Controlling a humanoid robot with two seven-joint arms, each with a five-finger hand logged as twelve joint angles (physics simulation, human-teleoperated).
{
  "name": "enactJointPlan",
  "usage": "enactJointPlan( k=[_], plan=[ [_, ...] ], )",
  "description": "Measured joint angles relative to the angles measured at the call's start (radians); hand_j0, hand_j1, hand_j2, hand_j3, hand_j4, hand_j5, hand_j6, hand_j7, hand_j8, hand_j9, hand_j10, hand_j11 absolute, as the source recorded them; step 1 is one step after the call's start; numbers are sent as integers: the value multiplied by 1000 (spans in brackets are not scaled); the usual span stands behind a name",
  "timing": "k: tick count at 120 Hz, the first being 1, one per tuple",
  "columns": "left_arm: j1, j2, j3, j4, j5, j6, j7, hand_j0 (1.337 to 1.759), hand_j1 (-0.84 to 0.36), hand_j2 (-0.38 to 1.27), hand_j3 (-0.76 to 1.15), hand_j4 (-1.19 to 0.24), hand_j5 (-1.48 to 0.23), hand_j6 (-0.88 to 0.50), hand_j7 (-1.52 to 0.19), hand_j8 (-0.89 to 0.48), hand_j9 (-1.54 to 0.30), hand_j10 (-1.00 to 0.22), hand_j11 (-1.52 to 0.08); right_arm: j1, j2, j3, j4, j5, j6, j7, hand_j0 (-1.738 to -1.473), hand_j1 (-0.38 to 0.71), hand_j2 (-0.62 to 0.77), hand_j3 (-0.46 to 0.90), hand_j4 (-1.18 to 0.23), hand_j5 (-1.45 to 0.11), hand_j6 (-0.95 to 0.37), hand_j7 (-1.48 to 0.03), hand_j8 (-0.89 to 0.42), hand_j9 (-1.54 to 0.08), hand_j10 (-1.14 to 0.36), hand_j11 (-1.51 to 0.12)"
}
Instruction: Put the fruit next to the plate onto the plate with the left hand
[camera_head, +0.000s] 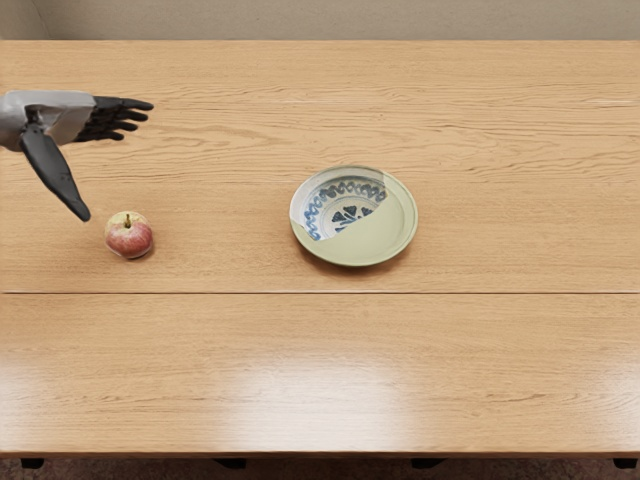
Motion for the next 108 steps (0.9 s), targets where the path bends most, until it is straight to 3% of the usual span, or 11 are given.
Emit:
enactJointPlan(
  k=[22, 26, 34, 50, 56, 62, 76, 94, 108],
  plan=[
    [4, -7, -11, -2, -82, 0, 3, 1658, 349, 1, 0, -4, -1, -5, 0, -5, 0, -3, 0, 6, 0, 2, 0, 0, -1, 0, -1658, -331, -3, 0, -15, -20, -15, -20, -15, -20, -15, -20],
    [1, -12, -13, -3, -92, 0, 23, 1658, 349, 1, 0, -4, -1, -5, 0, -5, 0, -3, 0, 7, 0, 2, 0, 0, -1, 0, -1658, -331, -3, 0, -15, -20, -15, -20, -15, -20, -15, -20],
    [-24, -60, -16, -3, -103, 0, 124, 1658, 349, 2, 0, -4, -1, -5, 0, -5, 0, -3, 0, 8, 0, 1, 0, -1, -1, 0, -1658, -331, -3, 0, -15, -20, -15, -20, -15, -20, -15, -20],
    [-77, -127, -20, -4, -105, 0, 432, 1658, 349, 1, 0, -4, -1, -5, 0, -4, 0, -3, 0, 9, 0, 1, 0, -1, -2, 0, -1658, -331, -3, 0, -15, -20, -15, -20, -15, -20, -15, -20],
    [-87, -128, -20, -6, -78, 0, 499, 1658, 349, 0, 0, -4, 0, -5, 0, -4, 0, -3, 0, 9, 0, 1, 0, -1, -2, 0, -1658, -331, -3, 0, -15, -20, -15, -20, -15, -20, -15, -20],
    [-85, -146, -20, -11, -4, 0, 541, 1658, 349, 1, 0, -4, -1, -4, 0, -4, 0, -3, 0, 9, 0, 1, 0, -1, -2, 0, -1658, -331, -3, 0, -15, -20, -15, -20, -15, -20, -15, -20],
    [-86, -174, -20, -39, 114, 0, 587, 1658, 349, 0, 0, -4, -1, -5, 0, -5, 0, -3, 0, 10, 0, 2, 0, -1, -2, 0, -1658, -331, -3, 0, -15, -20, -15, -20, -15, -20, -15, -20],
    [-78, -61, -19, -216, 255, 13, 604, 1658, 349, 0, 0, -4, -1, -5, 0, -5, 0, -4, 0, 12, 0, 3, 0, -1, -2, 0, -1658, -331, -3, 0, -15, -20, -15, -20, -15, -20, -15, -20],
    [-52, -64, -14, -311, 350, 84, 607, 1658, 349, 0, 0, -5, -1, -6, -1, -6, 0, -4, 0, 12, 0, 3, 0, -2, -2, 0, -1658, -331, -3, 0, -15, -20, -15, -20, -15, -20, -15, -20]
  ],
)
